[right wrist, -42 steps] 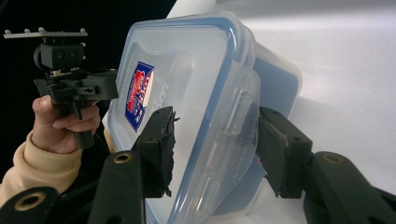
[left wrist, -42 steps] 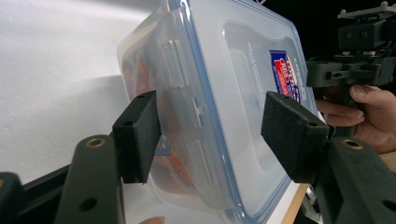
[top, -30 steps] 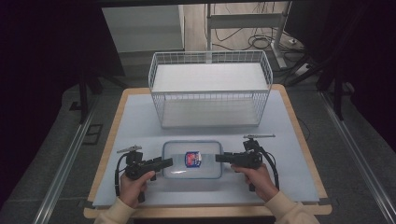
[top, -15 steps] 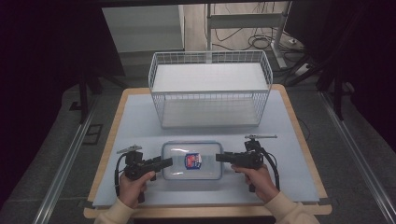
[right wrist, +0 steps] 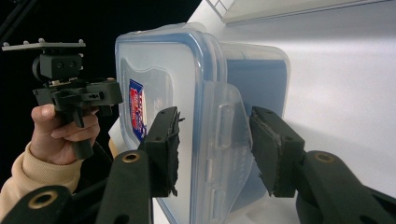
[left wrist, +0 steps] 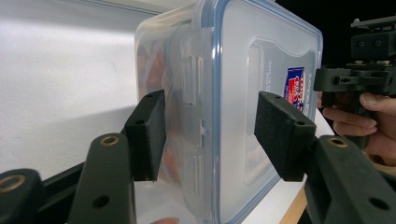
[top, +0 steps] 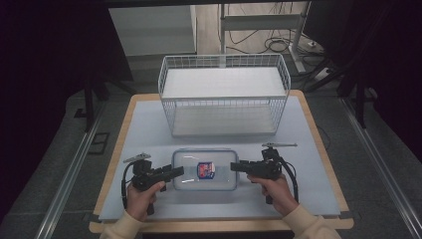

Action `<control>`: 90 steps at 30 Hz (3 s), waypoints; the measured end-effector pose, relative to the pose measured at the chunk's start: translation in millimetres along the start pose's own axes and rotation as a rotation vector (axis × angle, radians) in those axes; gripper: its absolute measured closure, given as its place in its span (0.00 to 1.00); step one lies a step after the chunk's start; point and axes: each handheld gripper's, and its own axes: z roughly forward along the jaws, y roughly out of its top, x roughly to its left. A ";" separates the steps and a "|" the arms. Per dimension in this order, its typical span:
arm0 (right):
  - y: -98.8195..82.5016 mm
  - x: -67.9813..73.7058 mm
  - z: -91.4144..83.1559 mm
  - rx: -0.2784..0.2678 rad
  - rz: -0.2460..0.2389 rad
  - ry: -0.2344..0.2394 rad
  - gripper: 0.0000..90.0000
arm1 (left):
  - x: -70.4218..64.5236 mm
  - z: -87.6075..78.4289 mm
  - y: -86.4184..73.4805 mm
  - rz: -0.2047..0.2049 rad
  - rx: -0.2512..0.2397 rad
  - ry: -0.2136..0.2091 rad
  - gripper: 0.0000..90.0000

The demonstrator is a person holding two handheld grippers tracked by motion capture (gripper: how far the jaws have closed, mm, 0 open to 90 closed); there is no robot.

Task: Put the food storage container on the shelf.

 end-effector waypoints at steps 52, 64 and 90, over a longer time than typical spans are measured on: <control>92.0 44.8 -56.9 -0.131 -0.196 -0.051 0.59 | -59.5 -4.9 108.1 0.134 -0.074 -0.028 0.50; 115.1 50.5 -63.8 -0.156 -0.211 -0.045 0.59 | -69.8 -7.3 135.5 0.170 -0.091 -0.026 0.50; 198.5 62.7 -76.3 -0.160 -0.276 -0.079 0.58 | -76.7 0.8 211.2 0.193 -0.139 -0.040 0.50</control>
